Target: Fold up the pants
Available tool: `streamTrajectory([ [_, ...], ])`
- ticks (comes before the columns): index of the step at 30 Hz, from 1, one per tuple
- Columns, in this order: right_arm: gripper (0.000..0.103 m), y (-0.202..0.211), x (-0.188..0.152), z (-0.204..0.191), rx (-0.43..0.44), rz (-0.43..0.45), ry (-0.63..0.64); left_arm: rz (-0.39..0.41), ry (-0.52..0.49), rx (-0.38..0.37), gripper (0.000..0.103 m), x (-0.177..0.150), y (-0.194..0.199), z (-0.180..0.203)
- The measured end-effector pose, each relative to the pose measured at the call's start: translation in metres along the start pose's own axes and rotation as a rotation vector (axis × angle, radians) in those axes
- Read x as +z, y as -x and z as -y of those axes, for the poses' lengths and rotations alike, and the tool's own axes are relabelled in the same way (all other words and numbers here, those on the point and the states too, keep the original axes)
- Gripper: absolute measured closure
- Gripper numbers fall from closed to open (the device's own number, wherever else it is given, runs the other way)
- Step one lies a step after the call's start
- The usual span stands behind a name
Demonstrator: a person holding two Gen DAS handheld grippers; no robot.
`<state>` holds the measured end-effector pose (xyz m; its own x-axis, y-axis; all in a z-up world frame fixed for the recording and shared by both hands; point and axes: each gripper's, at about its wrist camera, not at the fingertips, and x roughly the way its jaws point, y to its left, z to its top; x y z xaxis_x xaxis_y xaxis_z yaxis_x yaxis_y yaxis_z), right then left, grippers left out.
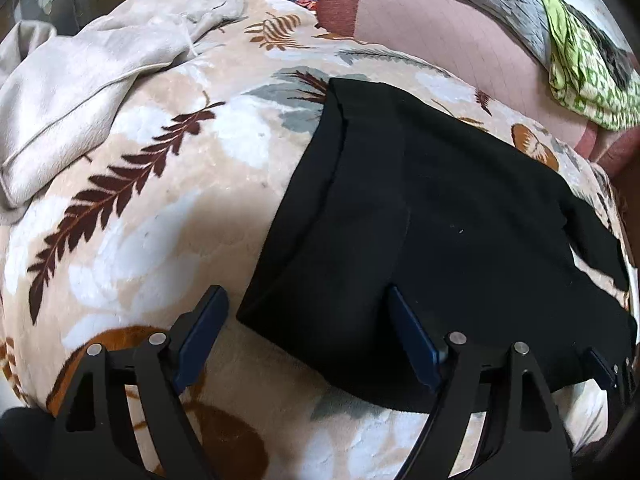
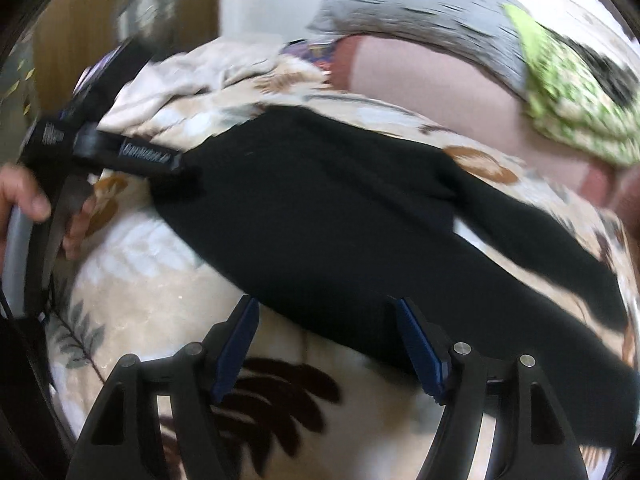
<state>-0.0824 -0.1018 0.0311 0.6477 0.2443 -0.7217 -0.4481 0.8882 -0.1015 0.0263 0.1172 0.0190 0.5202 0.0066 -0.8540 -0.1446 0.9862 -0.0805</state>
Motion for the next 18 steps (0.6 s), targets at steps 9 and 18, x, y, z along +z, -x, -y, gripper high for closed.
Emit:
streamTrajectory([
  [9, 0.021, 0.008, 0.039, 0.040, 0.056, 0.038, -0.001, 0.064, -0.087, -0.057, 0.020, 0.029, 0.027, -0.004],
  [18, 0.021, -0.045, 0.103, 0.173, -0.110, -0.027, -0.006, 0.064, -0.463, -0.210, 0.019, 0.122, -0.013, 0.045],
])
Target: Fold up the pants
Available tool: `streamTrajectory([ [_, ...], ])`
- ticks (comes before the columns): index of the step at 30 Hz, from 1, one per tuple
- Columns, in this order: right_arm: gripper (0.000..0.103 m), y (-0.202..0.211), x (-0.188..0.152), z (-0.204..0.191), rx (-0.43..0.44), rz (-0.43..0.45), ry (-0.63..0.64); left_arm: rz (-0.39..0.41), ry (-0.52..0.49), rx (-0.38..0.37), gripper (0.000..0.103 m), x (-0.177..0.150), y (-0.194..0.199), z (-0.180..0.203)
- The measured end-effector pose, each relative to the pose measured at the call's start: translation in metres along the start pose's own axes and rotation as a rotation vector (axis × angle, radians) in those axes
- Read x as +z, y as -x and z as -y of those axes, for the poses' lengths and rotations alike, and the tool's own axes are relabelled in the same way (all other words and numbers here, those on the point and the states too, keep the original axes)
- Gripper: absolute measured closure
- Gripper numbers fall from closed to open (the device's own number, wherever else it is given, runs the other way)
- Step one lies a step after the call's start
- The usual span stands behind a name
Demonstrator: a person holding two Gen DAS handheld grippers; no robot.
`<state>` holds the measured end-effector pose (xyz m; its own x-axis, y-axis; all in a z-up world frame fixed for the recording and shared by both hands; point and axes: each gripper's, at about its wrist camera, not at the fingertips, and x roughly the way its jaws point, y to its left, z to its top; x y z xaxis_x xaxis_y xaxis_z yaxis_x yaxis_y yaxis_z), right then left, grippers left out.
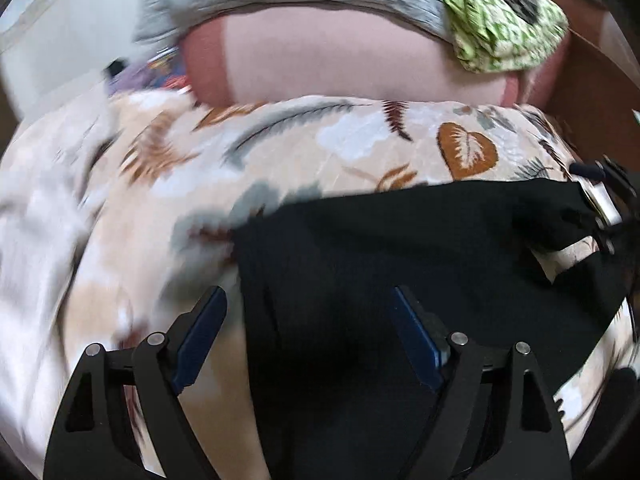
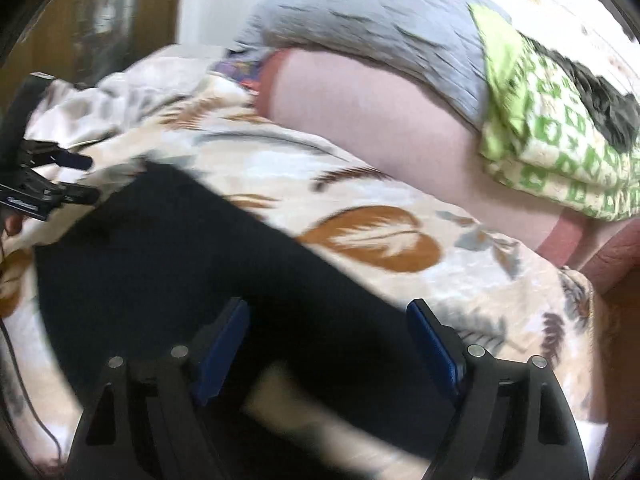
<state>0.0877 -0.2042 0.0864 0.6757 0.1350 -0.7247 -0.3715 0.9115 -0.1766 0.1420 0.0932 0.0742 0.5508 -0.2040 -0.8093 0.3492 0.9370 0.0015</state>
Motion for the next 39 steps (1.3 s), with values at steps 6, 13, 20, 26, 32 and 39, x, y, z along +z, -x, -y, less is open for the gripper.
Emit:
streamTrajectory([
  [6, 0.021, -0.049, -0.005, 0.051, 0.007, -0.108, 0.033, -0.076, -0.167, -0.129, 0.019, 0.045, -0.047, -0.007],
  [13, 0.027, -0.088, -0.021, 0.064, 0.048, -0.203, 0.063, -0.169, -0.365, -0.122, 0.019, 0.057, -0.095, 0.007],
  [20, 0.100, -0.079, -0.014, 0.048, -0.004, -0.149, 0.094, -0.161, -0.296, -0.159, 0.090, 0.059, -0.101, 0.013],
  [26, 0.100, 0.006, -0.012, 0.050, -0.033, 0.036, 0.019, -0.062, -0.303, -0.117, 0.100, 0.044, -0.045, 0.021],
  [32, 0.100, 0.099, -0.062, 0.027, 0.002, 0.116, 0.014, 0.015, -0.214, -0.203, 0.100, -0.005, 0.049, 0.029],
  [39, 0.100, 0.105, -0.145, -0.013, 0.084, -0.058, -0.010, -0.144, -0.089, -0.253, 0.100, -0.085, 0.063, 0.055],
])
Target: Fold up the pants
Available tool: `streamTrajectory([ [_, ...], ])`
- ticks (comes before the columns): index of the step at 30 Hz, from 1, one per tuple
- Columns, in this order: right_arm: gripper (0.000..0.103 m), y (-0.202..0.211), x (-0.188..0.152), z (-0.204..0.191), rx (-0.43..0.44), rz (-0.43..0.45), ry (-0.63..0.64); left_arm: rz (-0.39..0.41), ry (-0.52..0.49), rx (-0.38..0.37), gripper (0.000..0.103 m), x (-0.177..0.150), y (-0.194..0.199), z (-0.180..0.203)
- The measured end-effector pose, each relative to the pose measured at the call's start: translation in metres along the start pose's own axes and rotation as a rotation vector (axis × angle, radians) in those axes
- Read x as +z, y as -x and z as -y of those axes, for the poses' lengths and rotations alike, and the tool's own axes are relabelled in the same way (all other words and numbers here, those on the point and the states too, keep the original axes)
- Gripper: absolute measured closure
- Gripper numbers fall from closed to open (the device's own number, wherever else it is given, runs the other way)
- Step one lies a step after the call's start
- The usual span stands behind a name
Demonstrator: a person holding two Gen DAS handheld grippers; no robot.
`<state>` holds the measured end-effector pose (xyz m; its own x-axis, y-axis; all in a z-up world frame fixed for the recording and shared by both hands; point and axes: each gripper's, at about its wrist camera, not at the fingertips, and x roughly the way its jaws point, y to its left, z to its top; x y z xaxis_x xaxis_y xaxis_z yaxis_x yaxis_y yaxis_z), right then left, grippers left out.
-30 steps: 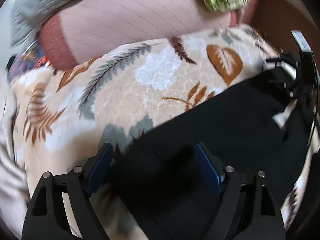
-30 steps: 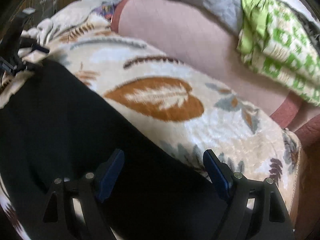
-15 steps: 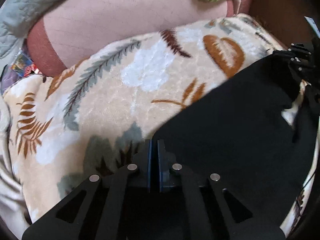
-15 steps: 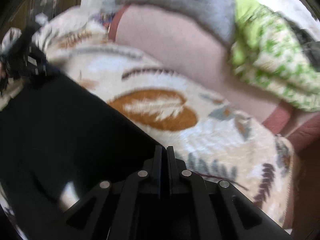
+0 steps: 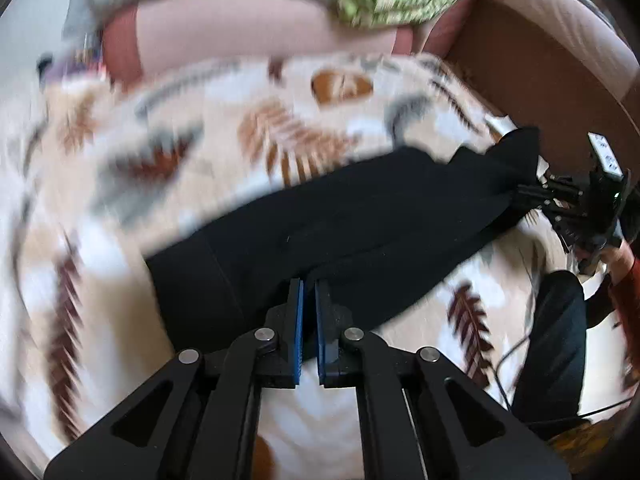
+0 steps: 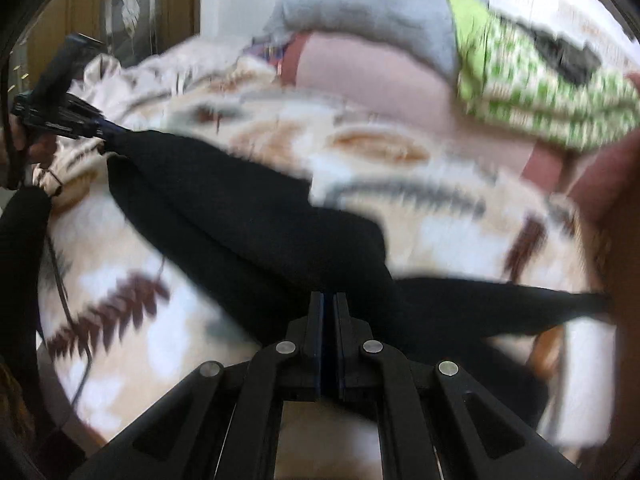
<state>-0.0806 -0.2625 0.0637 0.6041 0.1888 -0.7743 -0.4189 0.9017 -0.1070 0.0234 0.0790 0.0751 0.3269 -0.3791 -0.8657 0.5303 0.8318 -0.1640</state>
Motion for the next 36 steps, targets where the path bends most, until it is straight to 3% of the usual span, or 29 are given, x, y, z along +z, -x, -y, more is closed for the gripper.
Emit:
streamTrajectory([
  [3, 0.100, -0.022, -0.010, -0.009, -0.019, -0.097, 0.032, -0.080, 0.090, 0.033, 0.100, -0.019, -0.029, 0.003],
  [8, 0.094, -0.005, 0.005, -0.010, -0.023, -0.082, 0.018, -0.010, 0.175, 0.068, 0.096, -0.029, -0.018, 0.006],
  [10, 0.080, 0.010, 0.008, -0.017, -0.003, -0.052, 0.030, 0.009, 0.185, 0.080, 0.091, -0.030, -0.007, 0.007],
  [11, 0.059, 0.015, 0.009, -0.020, -0.013, -0.043, 0.042, 0.027, 0.186, 0.105, 0.088, -0.031, 0.000, 0.008],
  [12, 0.047, 0.021, 0.009, -0.024, -0.040, -0.024, 0.057, 0.043, 0.186, 0.126, 0.084, -0.031, 0.006, 0.007],
  [14, 0.047, 0.026, 0.005, -0.023, -0.070, -0.012, 0.056, 0.089, 0.186, 0.173, 0.079, -0.031, 0.020, 0.008],
  [17, 0.047, 0.031, -0.008, 0.000, -0.135, -0.013, -0.057, 0.141, 0.200, 0.146, 0.057, -0.025, 0.032, 0.008],
  [18, 0.047, 0.034, -0.016, 0.017, -0.159, -0.011, -0.138, 0.152, 0.201, 0.130, 0.054, -0.023, 0.034, 0.011],
  [25, 0.047, 0.050, -0.061, 0.110, -0.333, 0.007, -0.533, 0.110, 0.140, 0.091, 0.054, -0.006, -0.004, 0.050],
  [28, 0.047, 0.048, -0.063, 0.132, -0.374, 0.023, -0.578, 0.073, 0.131, 0.081, 0.054, 0.002, -0.028, 0.063],
  [32, 0.047, 0.023, -0.057, 0.151, -0.315, 0.008, -0.621, 0.050, 0.137, 0.082, 0.054, 0.008, -0.048, 0.070],
  [34, 0.049, 0.005, -0.057, 0.156, -0.333, -0.039, -0.616, 0.034, 0.143, 0.090, 0.054, 0.010, -0.055, 0.071],
  [35, 0.069, -0.003, -0.057, 0.159, -0.331, -0.063, -0.615, 0.031, 0.144, 0.093, 0.054, 0.010, -0.057, 0.070],
  [36, 0.099, -0.007, -0.057, 0.160, -0.334, -0.079, -0.603, 0.030, 0.146, 0.094, 0.054, 0.010, -0.057, 0.070],
])
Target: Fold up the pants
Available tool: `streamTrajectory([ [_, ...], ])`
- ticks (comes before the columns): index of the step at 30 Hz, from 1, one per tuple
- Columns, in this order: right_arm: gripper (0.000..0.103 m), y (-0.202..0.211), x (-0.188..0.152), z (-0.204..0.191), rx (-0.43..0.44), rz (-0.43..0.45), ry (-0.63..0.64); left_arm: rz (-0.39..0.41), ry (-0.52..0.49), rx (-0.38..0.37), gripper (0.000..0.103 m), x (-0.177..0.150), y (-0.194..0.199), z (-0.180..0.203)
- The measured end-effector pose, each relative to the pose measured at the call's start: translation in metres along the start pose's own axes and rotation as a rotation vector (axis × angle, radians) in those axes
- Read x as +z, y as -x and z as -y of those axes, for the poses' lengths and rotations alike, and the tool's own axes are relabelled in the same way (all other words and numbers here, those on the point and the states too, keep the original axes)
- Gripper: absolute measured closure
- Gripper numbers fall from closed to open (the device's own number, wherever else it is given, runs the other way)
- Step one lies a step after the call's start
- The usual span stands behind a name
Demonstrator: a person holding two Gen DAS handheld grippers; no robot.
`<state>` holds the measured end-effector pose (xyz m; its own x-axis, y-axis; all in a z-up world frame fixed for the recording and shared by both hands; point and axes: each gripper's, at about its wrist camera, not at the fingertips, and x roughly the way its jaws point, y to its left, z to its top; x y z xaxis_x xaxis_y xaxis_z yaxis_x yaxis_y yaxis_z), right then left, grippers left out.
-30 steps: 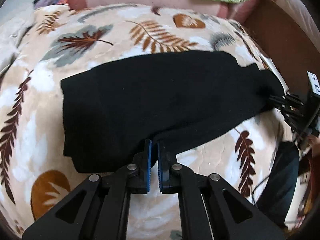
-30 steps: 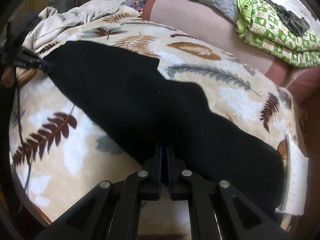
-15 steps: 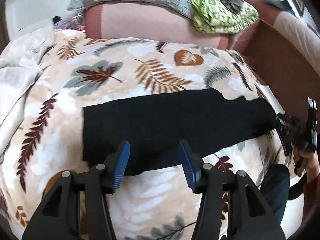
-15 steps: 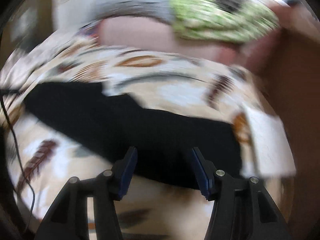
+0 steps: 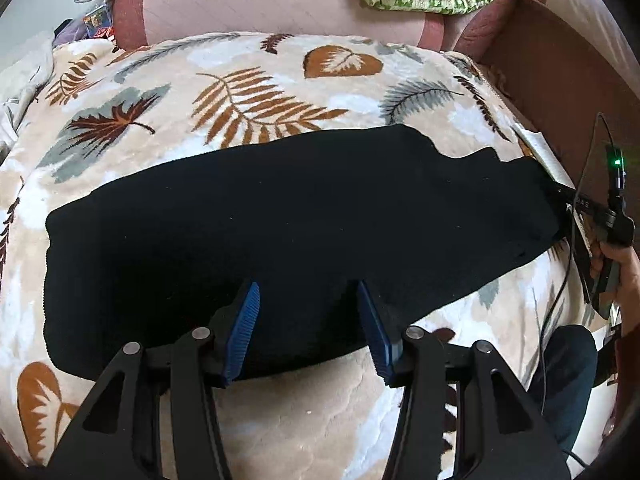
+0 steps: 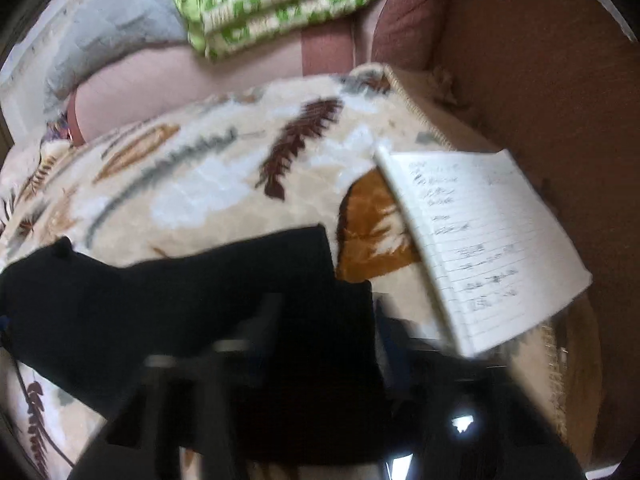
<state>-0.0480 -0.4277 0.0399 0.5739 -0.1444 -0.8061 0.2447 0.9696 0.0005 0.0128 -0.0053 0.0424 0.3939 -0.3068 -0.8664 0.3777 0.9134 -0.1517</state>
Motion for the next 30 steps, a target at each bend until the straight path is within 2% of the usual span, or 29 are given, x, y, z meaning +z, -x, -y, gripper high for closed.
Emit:
streamTrajectory([
  [1, 0.100, 0.002, -0.001, 0.001, -0.016, 0.010, 0.010, -0.001, 0.001, -0.001, 0.054, 0.000, 0.000, 0.000],
  [6, 0.100, 0.052, -0.012, 0.016, 0.012, 0.128, -0.036, -0.002, 0.000, -0.001, 0.054, -0.002, 0.002, -0.001],
  [8, 0.100, 0.058, -0.020, 0.021, 0.014, 0.118, -0.054, -0.001, 0.003, 0.002, 0.054, -0.003, 0.000, -0.001],
  [11, 0.102, 0.039, -0.031, 0.016, -0.100, 0.053, 0.003, 0.006, 0.008, 0.006, 0.052, -0.005, -0.001, 0.001],
  [13, 0.102, 0.027, -0.035, 0.015, -0.097, 0.025, 0.007, 0.010, 0.012, 0.008, 0.052, -0.006, 0.000, 0.001],
  [17, 0.099, 0.040, -0.032, 0.009, -0.113, 0.057, 0.020, 0.017, 0.046, -0.006, 0.052, -0.008, 0.012, -0.006],
  [18, 0.094, 0.052, -0.030, 0.007, -0.098, 0.087, 0.007, 0.025, 0.051, 0.001, 0.050, -0.009, 0.016, -0.008],
  [19, 0.085, 0.059, -0.029, 0.005, -0.078, 0.105, -0.002, 0.032, 0.056, 0.015, 0.049, -0.010, 0.019, -0.011],
  [21, 0.052, 0.075, -0.026, -0.010, 0.004, 0.134, 0.000, 0.046, 0.076, 0.046, 0.043, -0.012, 0.026, -0.019],
  [22, 0.049, 0.080, -0.026, -0.019, 0.040, 0.142, 0.014, 0.051, 0.086, 0.052, 0.042, -0.012, 0.028, -0.022],
  [26, 0.049, 0.085, -0.029, -0.072, 0.178, 0.149, 0.085, 0.059, 0.127, 0.092, 0.042, -0.016, 0.033, -0.037],
  [30, 0.050, 0.077, -0.036, -0.121, 0.258, 0.154, 0.141, 0.084, 0.128, 0.136, 0.041, -0.019, 0.040, -0.045],
])
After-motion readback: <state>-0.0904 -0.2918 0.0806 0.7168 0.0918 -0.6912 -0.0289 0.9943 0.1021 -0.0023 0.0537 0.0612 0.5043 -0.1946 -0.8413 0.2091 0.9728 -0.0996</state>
